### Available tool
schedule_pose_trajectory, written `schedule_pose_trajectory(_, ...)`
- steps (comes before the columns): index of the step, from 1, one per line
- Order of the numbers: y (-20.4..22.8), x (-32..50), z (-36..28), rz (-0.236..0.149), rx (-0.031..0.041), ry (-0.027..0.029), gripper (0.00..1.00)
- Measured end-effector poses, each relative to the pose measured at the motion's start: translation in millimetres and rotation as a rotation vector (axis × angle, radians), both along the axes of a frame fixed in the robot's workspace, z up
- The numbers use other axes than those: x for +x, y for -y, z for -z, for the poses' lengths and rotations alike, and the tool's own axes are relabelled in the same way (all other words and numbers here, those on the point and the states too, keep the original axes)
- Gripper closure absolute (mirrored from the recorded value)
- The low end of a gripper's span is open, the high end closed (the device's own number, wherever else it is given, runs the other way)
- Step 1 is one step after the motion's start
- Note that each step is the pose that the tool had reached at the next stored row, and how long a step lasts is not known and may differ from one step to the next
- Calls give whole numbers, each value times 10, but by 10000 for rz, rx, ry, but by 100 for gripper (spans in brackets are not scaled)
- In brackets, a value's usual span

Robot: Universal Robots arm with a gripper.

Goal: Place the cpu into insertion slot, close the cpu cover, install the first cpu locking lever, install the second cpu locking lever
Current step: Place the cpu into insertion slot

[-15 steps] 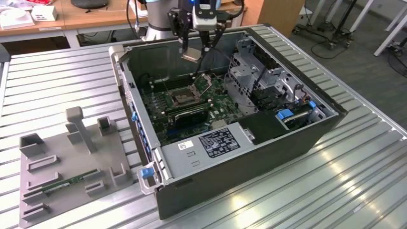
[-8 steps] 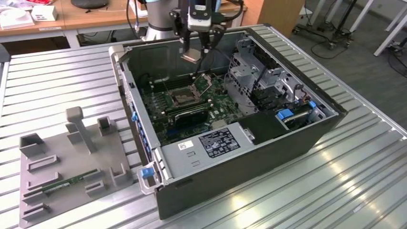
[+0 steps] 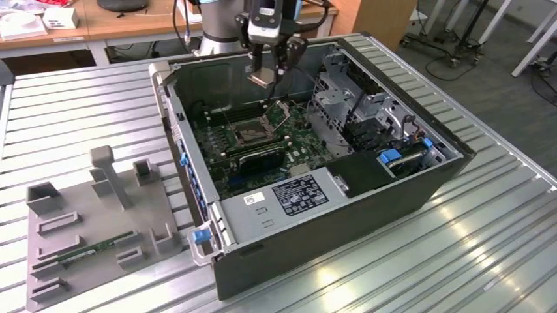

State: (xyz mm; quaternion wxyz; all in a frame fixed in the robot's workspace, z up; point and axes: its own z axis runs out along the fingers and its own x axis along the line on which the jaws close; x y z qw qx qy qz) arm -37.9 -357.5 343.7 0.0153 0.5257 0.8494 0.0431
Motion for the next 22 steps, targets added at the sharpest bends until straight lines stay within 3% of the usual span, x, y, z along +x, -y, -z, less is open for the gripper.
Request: schedule_pose_trajectory(22, 0, 0, 78, 4109, 0, -1, 46)
